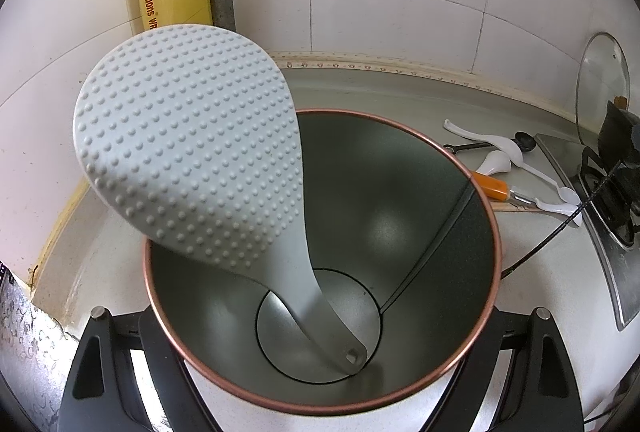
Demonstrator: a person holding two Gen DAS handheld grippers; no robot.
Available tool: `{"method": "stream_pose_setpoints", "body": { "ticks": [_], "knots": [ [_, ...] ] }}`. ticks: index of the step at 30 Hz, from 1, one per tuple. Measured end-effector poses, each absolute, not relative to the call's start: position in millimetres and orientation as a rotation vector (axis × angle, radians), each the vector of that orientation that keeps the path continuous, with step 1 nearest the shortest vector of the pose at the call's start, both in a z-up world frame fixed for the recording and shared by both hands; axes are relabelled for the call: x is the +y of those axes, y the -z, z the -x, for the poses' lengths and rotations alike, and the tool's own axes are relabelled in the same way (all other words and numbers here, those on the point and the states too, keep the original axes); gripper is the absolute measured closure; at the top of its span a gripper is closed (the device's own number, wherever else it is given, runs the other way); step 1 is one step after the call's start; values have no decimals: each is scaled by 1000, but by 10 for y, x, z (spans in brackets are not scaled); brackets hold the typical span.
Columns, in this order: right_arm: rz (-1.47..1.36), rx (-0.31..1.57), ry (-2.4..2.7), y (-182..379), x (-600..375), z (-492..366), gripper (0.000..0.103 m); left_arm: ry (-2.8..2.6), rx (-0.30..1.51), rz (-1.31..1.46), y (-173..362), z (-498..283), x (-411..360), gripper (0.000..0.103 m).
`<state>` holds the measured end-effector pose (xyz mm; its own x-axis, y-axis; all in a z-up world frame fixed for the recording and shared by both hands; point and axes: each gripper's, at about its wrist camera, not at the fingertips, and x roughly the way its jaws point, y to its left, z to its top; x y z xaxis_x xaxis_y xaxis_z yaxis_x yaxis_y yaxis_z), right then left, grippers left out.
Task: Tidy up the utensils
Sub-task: 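Lift the black ladle and carry it over the red holder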
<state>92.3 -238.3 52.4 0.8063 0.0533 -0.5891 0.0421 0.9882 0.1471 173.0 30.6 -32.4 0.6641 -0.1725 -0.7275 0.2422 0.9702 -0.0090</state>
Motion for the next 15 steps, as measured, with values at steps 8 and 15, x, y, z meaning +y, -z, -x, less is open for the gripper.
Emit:
{"method": "stream_pose_setpoints", "body": {
  "ticks": [8, 15],
  "knots": [
    [-133, 615, -16, -627, -2307, -914, 61, 236, 811, -91, 326, -1726, 313, 13],
    [-117, 564, -54, -908, -2255, -976, 61, 243, 811, -94, 330, -1718, 317, 13]
  ]
}}
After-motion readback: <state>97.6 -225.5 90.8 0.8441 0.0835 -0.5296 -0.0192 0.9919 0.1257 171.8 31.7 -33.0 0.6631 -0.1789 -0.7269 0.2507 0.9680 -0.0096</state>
